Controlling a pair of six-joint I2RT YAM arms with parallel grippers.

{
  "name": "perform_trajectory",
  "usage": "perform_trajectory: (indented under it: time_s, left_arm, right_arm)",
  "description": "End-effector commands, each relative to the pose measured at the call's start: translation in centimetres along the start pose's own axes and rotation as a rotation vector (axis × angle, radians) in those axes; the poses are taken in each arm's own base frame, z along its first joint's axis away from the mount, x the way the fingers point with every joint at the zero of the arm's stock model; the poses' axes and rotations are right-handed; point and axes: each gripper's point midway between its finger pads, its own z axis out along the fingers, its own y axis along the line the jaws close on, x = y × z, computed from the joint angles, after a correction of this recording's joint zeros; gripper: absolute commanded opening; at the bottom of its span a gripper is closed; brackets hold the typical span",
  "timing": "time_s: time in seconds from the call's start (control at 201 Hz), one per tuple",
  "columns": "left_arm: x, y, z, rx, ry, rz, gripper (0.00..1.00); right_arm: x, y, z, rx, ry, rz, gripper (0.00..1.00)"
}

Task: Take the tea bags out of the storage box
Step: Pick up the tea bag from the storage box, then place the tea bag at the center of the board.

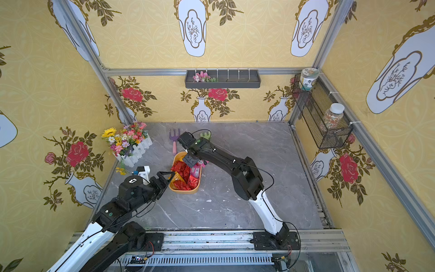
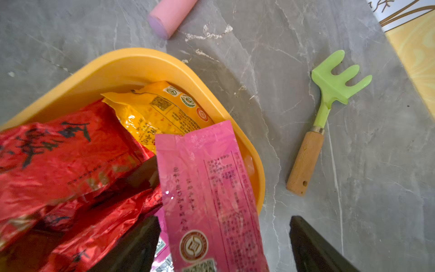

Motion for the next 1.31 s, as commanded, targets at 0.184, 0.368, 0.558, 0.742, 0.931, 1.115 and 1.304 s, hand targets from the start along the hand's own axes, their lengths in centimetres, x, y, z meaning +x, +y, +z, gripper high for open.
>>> perform_trajectory:
  time_s: [0.184,0.368,0.558,0.742,0.931,1.115,1.304]
  left_arm:
    - [0.2,0.9,0.3,-0.023,0.004,-0.001,0.92]
    - [0.2,0.8,0.4,-0.023,0.004,-0.003,0.92]
    - [0.1,0.7,0.6,-0.022,0.003,-0.004,0.92]
    - [0.0,-0.1,0.8,-0.013,0.009,0.004,0.92]
    - [-0.3,-1.0,1.1,-0.009,0.012,0.023,0.92]
    - [-0.3,-2.0,1.3,-0.003,0.03,0.041,0.91]
    - [-0.1,-1.8,1.3,0.004,0.039,0.031,0.91]
  right_arm:
    - [1.3,-0.2,1.2,0.031,0.051,-0.025,0.76]
    - [1.1,-0.3,0.9,0.033,0.04,-0.018,0.59]
    - [0.9,-0.8,-0.2,0.037,0.012,0.003,0.52]
    - [0.8,-2.4,-1.9,0.046,-0.03,0.059,0.48]
    - [3.6,-7.5,-2.5,0.067,-0.021,0.217,0.48]
    - [9.3,-14.5,0.0,0.077,0.077,0.463,0.47]
    - [13.9,-17.9,4.4,0.084,0.205,0.599,0.45]
